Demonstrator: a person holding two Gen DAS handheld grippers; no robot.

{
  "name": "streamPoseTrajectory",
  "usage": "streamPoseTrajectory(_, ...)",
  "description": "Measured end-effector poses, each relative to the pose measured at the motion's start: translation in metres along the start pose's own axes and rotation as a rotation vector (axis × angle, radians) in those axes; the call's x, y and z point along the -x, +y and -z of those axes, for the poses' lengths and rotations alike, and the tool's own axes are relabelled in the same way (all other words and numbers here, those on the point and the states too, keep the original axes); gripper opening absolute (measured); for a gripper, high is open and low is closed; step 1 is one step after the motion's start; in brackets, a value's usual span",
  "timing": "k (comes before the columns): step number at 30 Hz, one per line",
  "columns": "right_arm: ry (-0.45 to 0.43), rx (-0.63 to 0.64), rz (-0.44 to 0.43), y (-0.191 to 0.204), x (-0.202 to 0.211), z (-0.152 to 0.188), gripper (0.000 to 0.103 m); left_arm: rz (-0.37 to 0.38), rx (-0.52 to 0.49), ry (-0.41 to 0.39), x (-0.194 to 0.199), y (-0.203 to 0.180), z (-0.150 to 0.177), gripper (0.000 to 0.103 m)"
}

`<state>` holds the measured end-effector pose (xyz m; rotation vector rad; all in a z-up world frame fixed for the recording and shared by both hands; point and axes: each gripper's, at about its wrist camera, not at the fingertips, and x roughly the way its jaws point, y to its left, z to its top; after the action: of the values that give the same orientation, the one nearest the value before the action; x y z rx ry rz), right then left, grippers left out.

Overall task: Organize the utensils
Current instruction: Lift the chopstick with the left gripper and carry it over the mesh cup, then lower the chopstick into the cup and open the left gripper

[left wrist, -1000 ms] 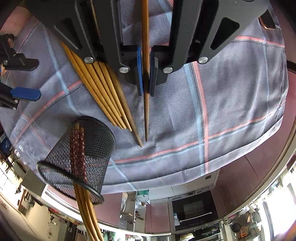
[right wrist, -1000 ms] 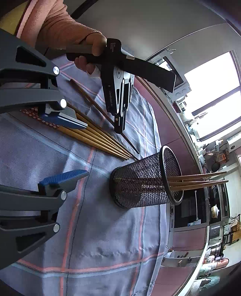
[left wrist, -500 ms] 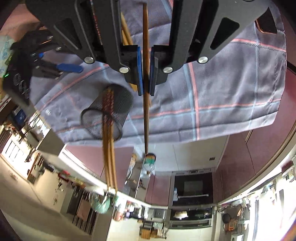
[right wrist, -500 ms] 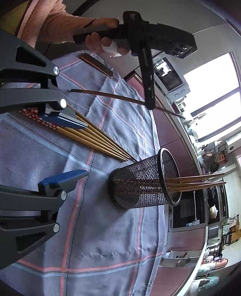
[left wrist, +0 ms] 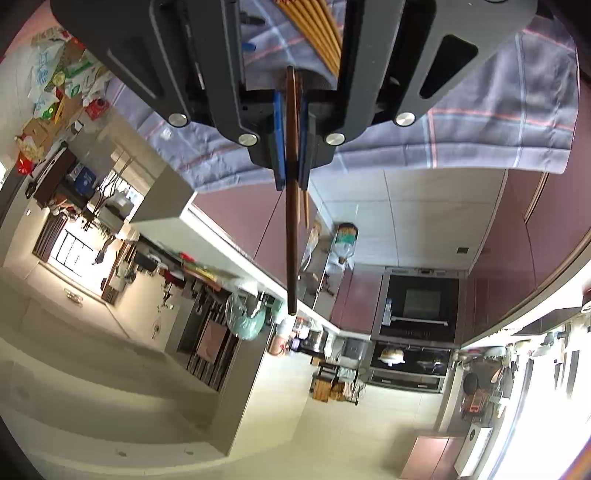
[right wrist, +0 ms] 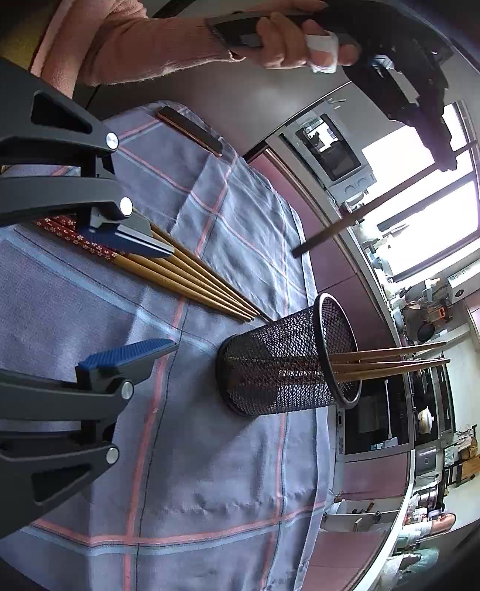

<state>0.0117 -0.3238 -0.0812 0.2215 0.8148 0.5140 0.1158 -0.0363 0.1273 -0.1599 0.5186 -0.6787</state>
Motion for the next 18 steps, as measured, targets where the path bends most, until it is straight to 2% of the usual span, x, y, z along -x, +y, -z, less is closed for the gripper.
streamPoseTrajectory(5, 0.006, -0.001, -0.003, 0.000, -0.001, 0.001, 0.043, -0.004, 0.007, -0.015, -0.022, -0.010, -0.018, 0.007)
streamPoseTrajectory(7, 0.004, 0.000, -0.003, 0.000, 0.000, 0.000, 0.043, -0.040, 0.002, -0.010, -0.038, -0.013, -0.019, 0.007)
streamPoseTrajectory(18, 0.000, -0.001, 0.009, -0.003, -0.002, -0.003, 0.043, -0.127, -0.035, 0.190, -0.131, -0.014, 0.017, 0.007)
